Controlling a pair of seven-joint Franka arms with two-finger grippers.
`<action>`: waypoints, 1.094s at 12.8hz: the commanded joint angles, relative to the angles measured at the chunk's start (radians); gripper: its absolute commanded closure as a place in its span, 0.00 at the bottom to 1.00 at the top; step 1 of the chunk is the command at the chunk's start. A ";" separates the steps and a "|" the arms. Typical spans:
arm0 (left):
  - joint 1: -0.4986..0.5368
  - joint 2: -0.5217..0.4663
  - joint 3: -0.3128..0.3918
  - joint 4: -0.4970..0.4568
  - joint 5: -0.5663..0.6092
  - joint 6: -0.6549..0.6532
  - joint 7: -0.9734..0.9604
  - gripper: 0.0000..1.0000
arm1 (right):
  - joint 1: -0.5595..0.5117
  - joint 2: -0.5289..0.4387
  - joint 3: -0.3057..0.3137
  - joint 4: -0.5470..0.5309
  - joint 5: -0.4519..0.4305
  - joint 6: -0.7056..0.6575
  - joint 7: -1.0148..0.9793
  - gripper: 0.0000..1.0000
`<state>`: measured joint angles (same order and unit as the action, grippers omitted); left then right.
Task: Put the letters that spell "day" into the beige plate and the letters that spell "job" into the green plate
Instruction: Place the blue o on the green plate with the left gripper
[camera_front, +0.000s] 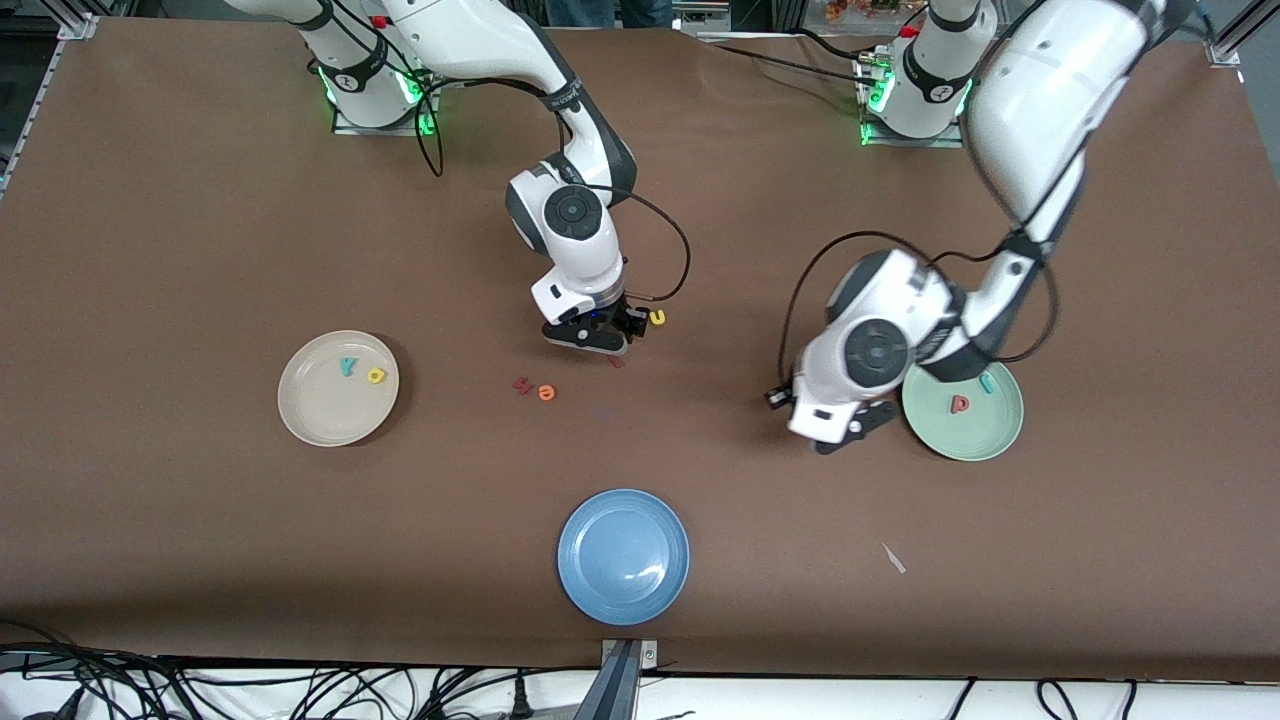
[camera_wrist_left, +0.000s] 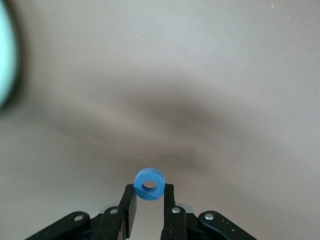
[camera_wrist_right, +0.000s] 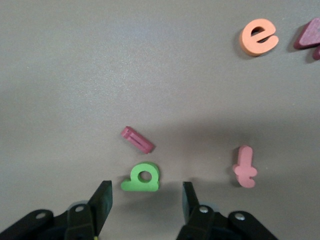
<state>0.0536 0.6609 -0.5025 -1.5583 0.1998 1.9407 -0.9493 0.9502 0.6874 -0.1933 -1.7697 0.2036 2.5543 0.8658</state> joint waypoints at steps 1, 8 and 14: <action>0.115 -0.082 -0.019 -0.032 -0.036 -0.132 0.197 1.00 | 0.013 0.020 -0.009 0.022 0.002 0.010 0.016 0.40; 0.290 0.011 -0.011 -0.074 0.099 -0.096 0.434 0.98 | 0.013 0.060 -0.014 0.069 -0.003 0.010 0.016 0.40; 0.310 -0.007 -0.010 -0.016 0.105 -0.066 0.463 0.00 | 0.015 0.073 -0.014 0.067 -0.012 0.032 0.016 0.52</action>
<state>0.3434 0.6900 -0.5006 -1.6065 0.2736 1.8883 -0.5231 0.9524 0.7338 -0.1970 -1.7292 0.2014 2.5711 0.8660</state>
